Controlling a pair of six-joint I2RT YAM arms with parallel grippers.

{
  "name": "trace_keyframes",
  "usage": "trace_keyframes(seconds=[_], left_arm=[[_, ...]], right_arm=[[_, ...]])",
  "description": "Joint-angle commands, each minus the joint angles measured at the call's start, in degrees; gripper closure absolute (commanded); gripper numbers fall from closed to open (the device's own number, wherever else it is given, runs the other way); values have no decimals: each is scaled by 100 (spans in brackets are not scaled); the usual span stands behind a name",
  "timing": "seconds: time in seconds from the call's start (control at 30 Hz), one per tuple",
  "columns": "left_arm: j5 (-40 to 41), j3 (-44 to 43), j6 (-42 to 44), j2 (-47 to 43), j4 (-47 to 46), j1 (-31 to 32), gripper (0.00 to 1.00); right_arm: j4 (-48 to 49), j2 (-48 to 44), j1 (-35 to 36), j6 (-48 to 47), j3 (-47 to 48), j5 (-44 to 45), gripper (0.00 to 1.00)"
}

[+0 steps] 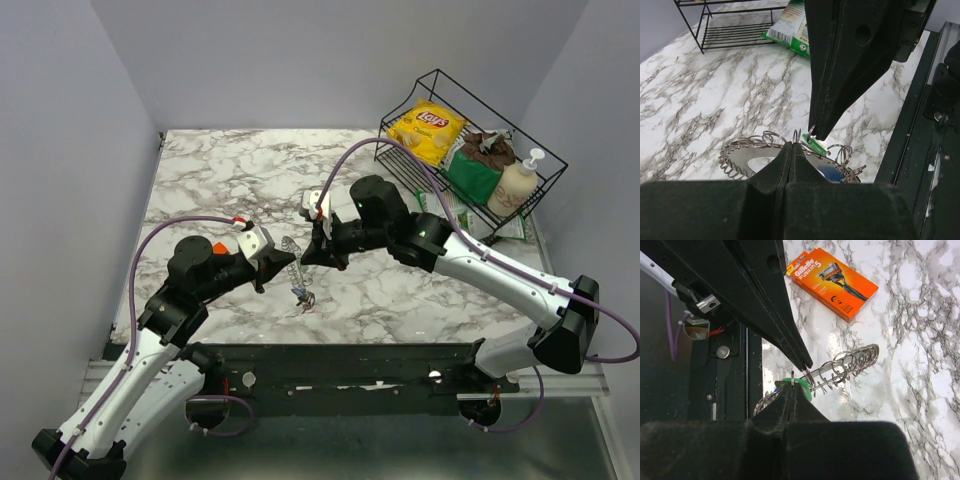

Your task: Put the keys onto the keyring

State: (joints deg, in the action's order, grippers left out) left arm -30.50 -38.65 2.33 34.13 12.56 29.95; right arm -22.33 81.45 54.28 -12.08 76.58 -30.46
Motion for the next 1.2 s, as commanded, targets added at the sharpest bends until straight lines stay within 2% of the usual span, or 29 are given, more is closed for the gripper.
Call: trace_keyframes(seconds=[0.0, 1.0, 1.17], left_arm=[[-105, -72, -13, -47, -210, -25, 100], [-263, -63, 4, -64, -157, -25, 100], [-544, -19, -13, -108, -254, -25, 100]], right_arm=[[-79, 90, 47, -49, 200, 119, 99], [-61, 249, 56, 21, 297, 382, 99], [-61, 284, 47, 82, 340, 453, 99]])
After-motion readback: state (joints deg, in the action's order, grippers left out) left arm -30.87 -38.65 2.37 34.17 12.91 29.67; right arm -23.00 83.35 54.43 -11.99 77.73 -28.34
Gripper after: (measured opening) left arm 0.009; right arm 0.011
